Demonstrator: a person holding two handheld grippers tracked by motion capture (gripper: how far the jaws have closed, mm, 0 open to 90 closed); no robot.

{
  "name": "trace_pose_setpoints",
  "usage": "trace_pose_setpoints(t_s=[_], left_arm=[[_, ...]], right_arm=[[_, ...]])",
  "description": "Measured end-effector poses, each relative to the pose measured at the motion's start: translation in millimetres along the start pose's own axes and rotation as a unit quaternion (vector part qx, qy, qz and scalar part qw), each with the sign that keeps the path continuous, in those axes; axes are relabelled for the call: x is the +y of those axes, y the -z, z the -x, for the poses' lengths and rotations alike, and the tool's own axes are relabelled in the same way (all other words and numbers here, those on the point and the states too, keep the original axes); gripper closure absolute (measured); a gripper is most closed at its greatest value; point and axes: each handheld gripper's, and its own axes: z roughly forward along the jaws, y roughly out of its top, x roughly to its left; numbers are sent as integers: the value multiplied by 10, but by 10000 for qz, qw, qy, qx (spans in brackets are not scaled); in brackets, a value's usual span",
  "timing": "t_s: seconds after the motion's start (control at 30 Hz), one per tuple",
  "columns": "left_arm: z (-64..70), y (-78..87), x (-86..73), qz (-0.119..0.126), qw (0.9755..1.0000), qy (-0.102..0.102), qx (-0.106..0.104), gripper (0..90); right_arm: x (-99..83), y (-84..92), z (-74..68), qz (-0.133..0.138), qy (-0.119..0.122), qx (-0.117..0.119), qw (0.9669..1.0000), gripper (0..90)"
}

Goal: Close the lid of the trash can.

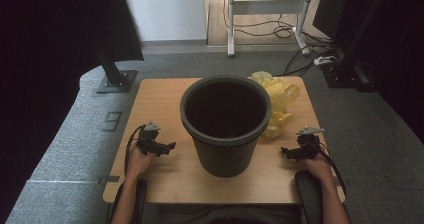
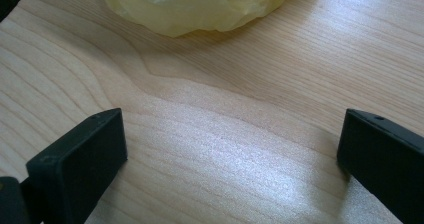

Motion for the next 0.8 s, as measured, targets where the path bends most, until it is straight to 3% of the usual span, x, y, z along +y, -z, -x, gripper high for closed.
trace_pose_setpoints(t_s=[0.27, 0.37, 0.4, 0.57, 0.8], left_arm=[[53, -166, -45, -412, 9987, -274, 104, 0], [57, -230, -69, -592, 9979, -269, 15, 0], [45, -249, -85, -569, 9981, -204, -108, 0], [20, -257, -138, -300, 9992, -234, -141, 0], [29, -261, -144, -261, 9994, -196, -102, 0]], right_arm=[[0, 0, 0, 0, 1, 2, 10000, 0], [-1, 1, -1, -1, 4, 3, 10000, 0], [-1, 0, -1, 0, 3, 3, 10000, 0], [-3, 2, -3, 2, 6, 7, 10000, 0], [-7, 4, -3, 5, 15, 15, 10000, 0]])
